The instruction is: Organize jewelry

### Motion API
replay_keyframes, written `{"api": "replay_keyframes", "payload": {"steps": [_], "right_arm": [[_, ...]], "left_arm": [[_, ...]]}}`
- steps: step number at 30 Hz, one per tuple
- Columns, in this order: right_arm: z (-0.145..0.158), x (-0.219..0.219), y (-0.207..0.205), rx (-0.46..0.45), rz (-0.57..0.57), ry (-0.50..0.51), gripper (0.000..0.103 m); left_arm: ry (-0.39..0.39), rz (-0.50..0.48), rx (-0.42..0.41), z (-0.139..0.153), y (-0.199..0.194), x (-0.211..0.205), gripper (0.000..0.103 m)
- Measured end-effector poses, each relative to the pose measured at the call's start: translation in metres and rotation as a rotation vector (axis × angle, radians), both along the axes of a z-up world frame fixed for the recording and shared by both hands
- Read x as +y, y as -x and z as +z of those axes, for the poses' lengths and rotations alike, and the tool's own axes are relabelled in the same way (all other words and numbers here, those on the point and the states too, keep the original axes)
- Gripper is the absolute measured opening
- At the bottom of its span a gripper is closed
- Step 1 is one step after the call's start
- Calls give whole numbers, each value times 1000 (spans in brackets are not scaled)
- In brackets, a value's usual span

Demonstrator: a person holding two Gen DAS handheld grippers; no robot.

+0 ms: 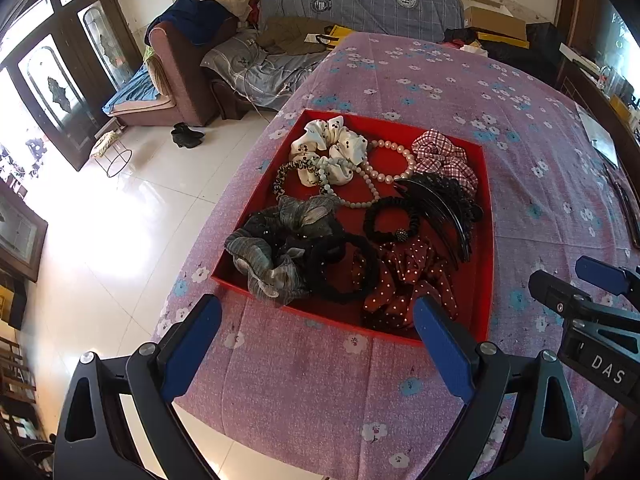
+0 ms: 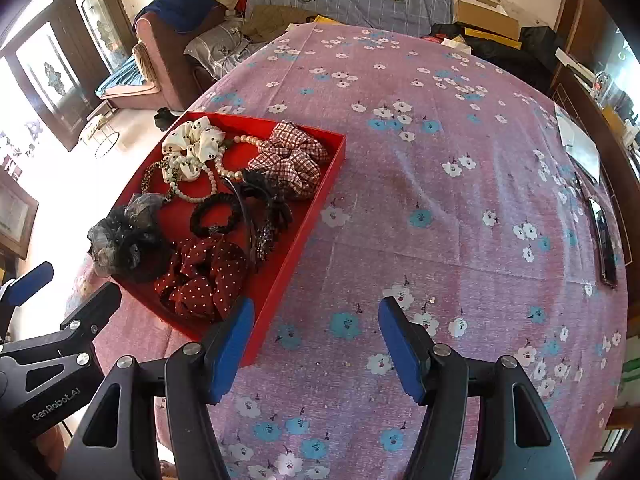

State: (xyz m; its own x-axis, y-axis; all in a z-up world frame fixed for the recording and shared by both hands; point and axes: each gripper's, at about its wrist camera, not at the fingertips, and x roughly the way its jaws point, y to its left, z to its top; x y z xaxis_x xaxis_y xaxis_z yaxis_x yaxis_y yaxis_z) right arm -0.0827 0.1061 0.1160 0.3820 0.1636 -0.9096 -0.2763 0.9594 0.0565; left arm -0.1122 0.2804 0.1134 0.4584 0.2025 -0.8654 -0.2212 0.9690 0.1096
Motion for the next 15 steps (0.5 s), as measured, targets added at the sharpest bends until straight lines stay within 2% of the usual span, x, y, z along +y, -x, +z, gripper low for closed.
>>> {"api": "replay_keyframes", "payload": {"steps": [15], "right_arm": [[-6,11,-3,21,10,3,70]], "left_arm": [[14,4,10,-5,-5,7,96]]}}
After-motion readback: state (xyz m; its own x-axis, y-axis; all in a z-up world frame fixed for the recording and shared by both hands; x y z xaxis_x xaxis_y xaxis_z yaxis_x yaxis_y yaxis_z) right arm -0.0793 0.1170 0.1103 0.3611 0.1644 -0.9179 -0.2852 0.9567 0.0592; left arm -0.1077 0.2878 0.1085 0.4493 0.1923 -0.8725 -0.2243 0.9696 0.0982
